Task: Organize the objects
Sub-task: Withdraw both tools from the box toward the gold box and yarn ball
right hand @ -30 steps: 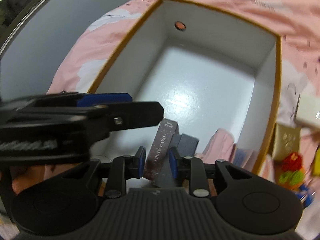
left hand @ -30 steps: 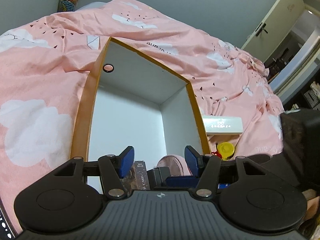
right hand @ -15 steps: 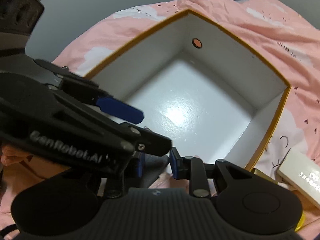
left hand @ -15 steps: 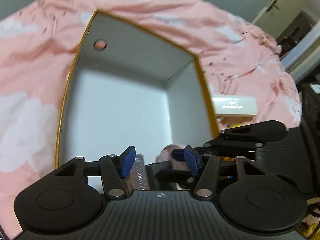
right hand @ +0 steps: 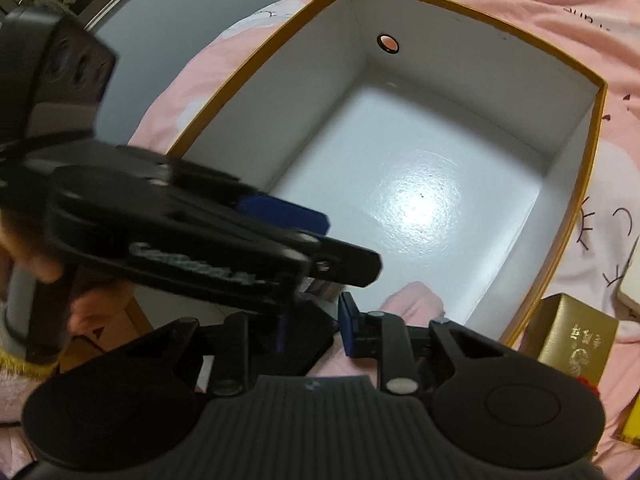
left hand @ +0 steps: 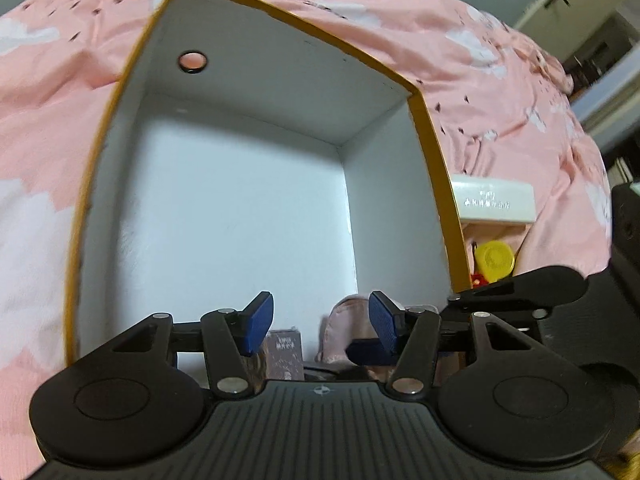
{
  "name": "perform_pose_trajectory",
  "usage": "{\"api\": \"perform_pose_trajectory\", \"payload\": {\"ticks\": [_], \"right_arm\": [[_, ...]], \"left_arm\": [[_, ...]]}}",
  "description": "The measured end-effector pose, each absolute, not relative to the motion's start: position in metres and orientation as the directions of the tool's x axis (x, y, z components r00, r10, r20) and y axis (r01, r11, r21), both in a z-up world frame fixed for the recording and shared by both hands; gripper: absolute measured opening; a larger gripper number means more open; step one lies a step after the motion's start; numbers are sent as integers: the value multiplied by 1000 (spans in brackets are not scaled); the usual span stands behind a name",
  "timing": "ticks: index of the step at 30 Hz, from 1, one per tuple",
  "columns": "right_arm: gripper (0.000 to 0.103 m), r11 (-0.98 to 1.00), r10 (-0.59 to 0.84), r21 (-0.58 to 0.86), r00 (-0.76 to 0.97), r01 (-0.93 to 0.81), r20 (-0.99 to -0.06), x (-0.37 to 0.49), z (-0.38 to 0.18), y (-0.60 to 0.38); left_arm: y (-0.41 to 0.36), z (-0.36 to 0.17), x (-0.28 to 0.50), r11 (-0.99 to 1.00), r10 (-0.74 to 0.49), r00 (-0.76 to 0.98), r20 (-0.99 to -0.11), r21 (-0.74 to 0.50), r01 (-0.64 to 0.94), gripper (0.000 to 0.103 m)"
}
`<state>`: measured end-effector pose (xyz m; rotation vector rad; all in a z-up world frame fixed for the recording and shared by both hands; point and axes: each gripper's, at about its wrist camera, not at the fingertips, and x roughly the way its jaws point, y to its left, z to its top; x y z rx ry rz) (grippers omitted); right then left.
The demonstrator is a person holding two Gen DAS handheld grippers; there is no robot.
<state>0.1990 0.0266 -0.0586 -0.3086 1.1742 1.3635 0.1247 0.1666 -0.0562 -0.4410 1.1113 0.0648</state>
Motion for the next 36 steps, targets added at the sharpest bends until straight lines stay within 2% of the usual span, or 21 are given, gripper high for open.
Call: {"api": "perform_pose_trajectory", "payload": {"ticks": [3, 5, 10, 13, 20, 22, 30, 36], "right_arm": [[27, 280, 589, 458, -225, -844, -776, 202, -59, 26], [27, 275, 594, 455, -222, -847, -773, 203, -59, 25], [28, 275, 607, 424, -186, -863, -772, 199, -52, 20], [29, 269, 608, 398, -166, -877, -776, 195, -45, 16], [30, 290, 640, 343, -85, -893, -763, 186, -30, 4], [36, 310, 654, 337, -57, -889, -754, 185, -25, -4], [36, 441, 688, 310, 95, -842, -720, 204, -19, -48], [36, 557, 661, 285, 209, -780, -721, 213, -17, -99]], "left_arm": [[163, -59, 130, 940, -134, 429, -893, -252, -230, 64], [163, -61, 132, 945, -140, 408, -902, -245, -217, 56], [164, -66, 131, 946, -169, 355, -920, -252, -203, 46], [168, -69, 129, 923, -241, 323, -915, -319, -214, 46], [174, -68, 126, 912, -240, 337, -910, -331, -243, 44], [173, -63, 123, 912, -233, 366, -901, -333, -241, 45], [144, -15, 115, 960, -176, 551, -816, -266, -88, 45], [98, 7, 128, 971, -239, 580, -779, -204, 125, 48]]}}
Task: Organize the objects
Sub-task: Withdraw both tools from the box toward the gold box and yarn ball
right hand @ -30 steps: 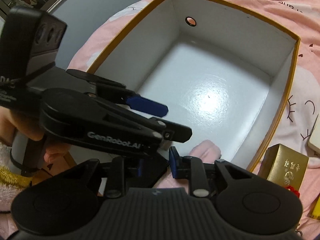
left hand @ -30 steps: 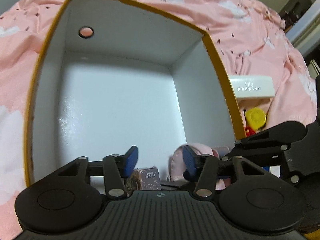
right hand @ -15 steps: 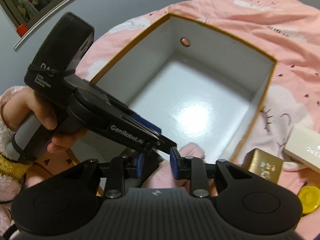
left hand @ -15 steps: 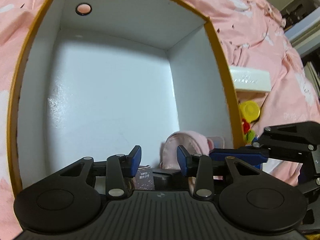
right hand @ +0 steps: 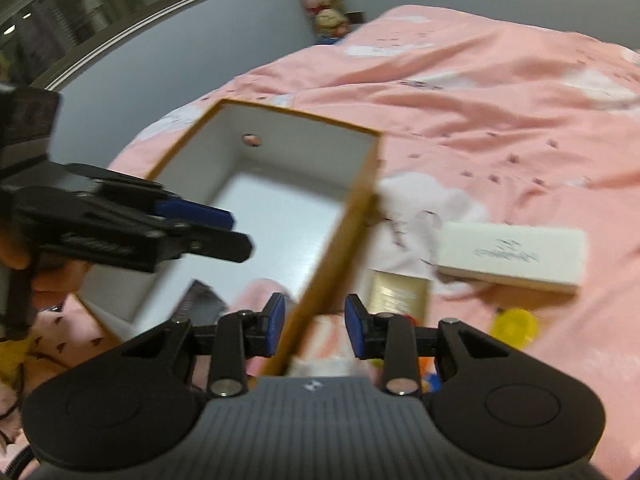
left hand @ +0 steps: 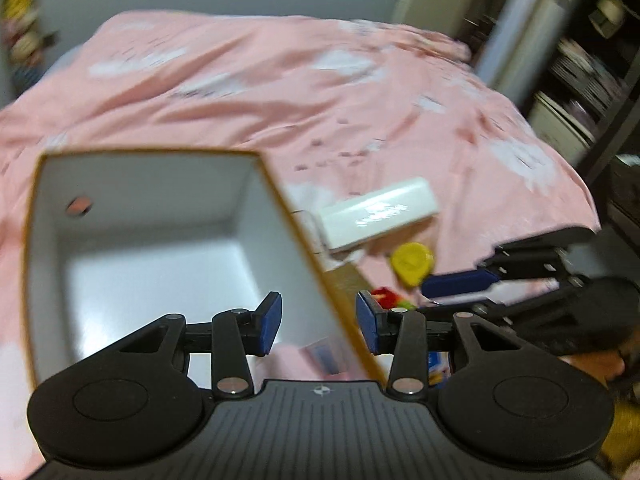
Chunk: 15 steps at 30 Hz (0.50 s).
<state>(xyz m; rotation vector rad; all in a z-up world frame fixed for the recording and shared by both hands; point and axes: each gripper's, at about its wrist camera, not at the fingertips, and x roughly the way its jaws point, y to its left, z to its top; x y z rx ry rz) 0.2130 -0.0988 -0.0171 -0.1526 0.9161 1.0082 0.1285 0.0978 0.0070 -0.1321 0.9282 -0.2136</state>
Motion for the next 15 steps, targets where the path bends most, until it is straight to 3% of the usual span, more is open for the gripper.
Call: {"api": "perform_pose_trajectory", "payload": {"ticks": [4, 8, 15], "right_arm": [[36, 644, 609, 260, 277, -719, -743, 225, -25, -123], [36, 731, 549, 233, 350, -641, -759, 240, -38, -146], [36, 804, 527, 320, 351, -500, -774, 267, -66, -178]], "left_arm": [[63, 6, 140, 956, -238, 557, -795, -90, 280, 49], [33, -5, 152, 907, -236, 516, -823, 4, 420, 59], [7, -33, 181, 797, -159, 388, -908, 114, 593, 67]]}}
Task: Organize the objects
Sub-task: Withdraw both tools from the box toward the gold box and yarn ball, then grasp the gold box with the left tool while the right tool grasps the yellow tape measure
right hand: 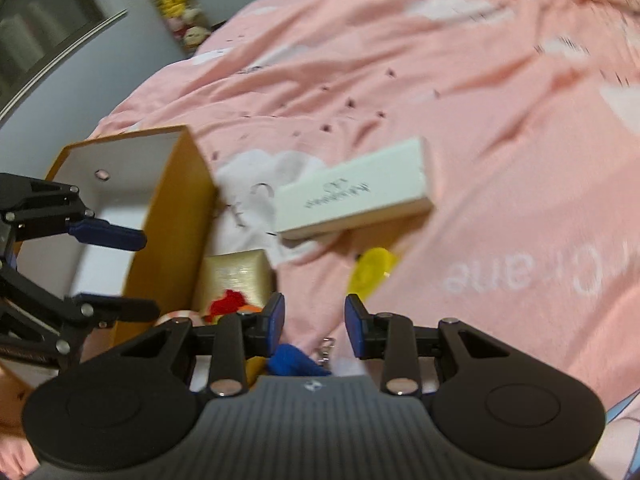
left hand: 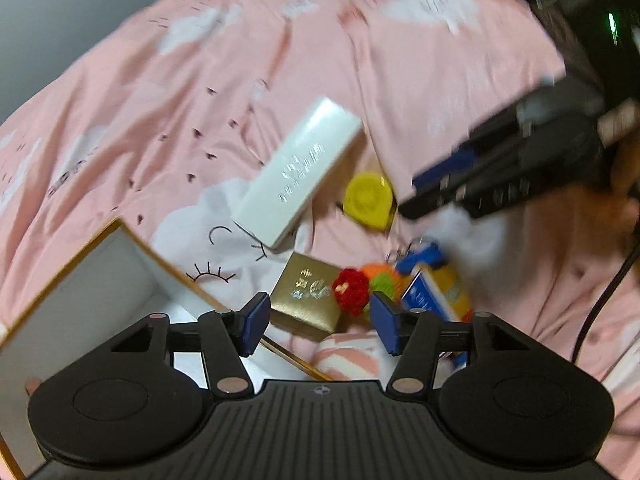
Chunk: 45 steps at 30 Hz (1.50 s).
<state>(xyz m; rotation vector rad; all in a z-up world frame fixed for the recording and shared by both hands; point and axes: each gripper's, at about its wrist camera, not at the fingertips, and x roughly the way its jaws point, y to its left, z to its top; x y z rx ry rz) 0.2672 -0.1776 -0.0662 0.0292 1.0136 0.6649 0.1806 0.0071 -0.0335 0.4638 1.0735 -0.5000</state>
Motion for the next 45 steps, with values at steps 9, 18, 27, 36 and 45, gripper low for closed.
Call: {"api": "perform_pose_trajectory", "payload": {"ticks": [9, 18, 27, 36, 45], "right_arm": [[34, 785, 561, 359, 335, -504, -757, 284, -85, -180], [33, 822, 502, 318, 337, -473, -796, 308, -106, -178], [40, 799, 465, 244, 306, -550, -831, 330, -130, -152], [64, 745, 454, 187, 282, -640, -845, 322, -141, -130], [54, 761, 470, 189, 328, -620, -819, 315, -130, -142]], "left_arm": [[-21, -73, 209, 569, 10, 232, -973, 196, 798, 77], [-28, -98, 235, 519, 60, 134, -989, 146, 842, 81], [-23, -111, 242, 553, 51, 90, -995, 103, 827, 72], [-7, -93, 240, 641, -12, 143, -990, 102, 761, 68], [3, -42, 225, 721, -99, 242, -965, 98, 686, 67]]}}
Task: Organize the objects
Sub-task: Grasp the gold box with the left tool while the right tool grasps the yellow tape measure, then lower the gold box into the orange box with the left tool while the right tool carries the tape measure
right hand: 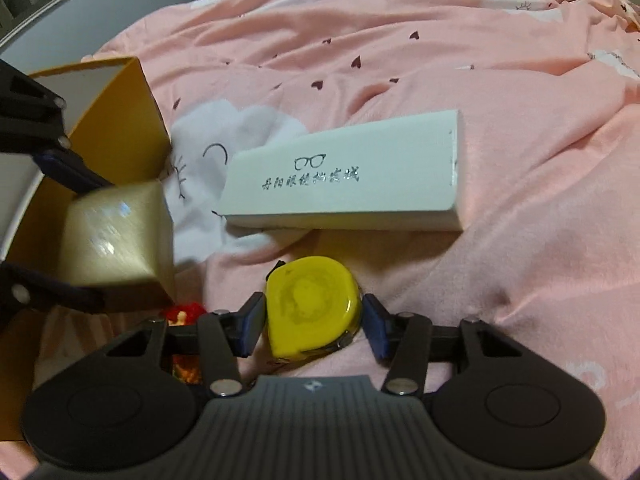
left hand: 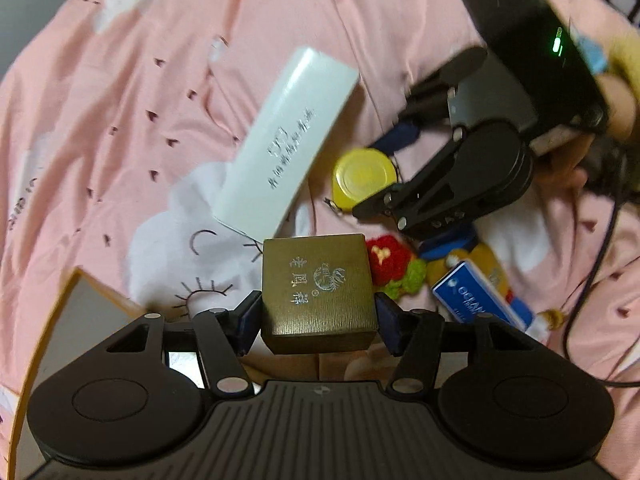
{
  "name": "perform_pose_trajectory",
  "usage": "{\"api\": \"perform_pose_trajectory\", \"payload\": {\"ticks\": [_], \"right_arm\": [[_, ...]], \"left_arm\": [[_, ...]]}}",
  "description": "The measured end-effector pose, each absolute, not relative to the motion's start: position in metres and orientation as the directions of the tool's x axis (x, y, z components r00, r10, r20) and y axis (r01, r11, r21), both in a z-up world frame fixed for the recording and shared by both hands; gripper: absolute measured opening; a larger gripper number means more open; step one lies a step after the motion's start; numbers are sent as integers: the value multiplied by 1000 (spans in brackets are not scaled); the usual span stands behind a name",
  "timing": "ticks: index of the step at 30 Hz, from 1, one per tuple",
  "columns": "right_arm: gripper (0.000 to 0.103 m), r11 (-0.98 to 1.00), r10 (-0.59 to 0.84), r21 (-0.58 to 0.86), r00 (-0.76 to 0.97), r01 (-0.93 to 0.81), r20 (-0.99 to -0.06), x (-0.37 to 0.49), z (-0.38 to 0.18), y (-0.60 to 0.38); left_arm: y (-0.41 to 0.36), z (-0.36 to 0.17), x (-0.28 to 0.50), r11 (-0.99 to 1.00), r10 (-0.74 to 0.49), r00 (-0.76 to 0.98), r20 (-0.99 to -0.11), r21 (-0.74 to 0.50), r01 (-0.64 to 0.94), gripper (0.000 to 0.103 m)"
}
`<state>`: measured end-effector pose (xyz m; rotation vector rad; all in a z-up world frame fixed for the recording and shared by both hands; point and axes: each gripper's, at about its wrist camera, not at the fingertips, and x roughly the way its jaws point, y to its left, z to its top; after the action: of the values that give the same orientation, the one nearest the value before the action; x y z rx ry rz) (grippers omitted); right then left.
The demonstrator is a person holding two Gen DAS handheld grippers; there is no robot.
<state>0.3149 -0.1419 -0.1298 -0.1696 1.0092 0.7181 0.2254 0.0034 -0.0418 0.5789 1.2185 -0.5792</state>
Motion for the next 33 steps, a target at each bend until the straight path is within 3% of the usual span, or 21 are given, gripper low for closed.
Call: {"api": "perform_pose_trajectory", "payload": {"ticks": [7, 14, 18, 24, 33], "right_arm": [[54, 768, 542, 283, 349, -574, -764, 304, -104, -160], [54, 721, 640, 339, 394, -604, -660, 274, -43, -167], [54, 654, 701, 337, 374, -678, -608, 251, -14, -150], [54, 541, 769, 357, 277, -761, -576, 225, 1, -114], [54, 456, 783, 381, 159, -804, -602, 209, -12, -56]], "left_arm": [[25, 6, 198, 771, -162, 311, -936, 77, 632, 67], [47, 43, 157, 825, -113, 355, -928, 112, 554, 67], [70, 48, 140, 928, 6, 325, -946, 126, 349, 67], [111, 36, 113, 995, 73, 322, -944, 92, 44, 67], [110, 14, 71, 981, 184, 351, -918, 149, -125, 67]]}}
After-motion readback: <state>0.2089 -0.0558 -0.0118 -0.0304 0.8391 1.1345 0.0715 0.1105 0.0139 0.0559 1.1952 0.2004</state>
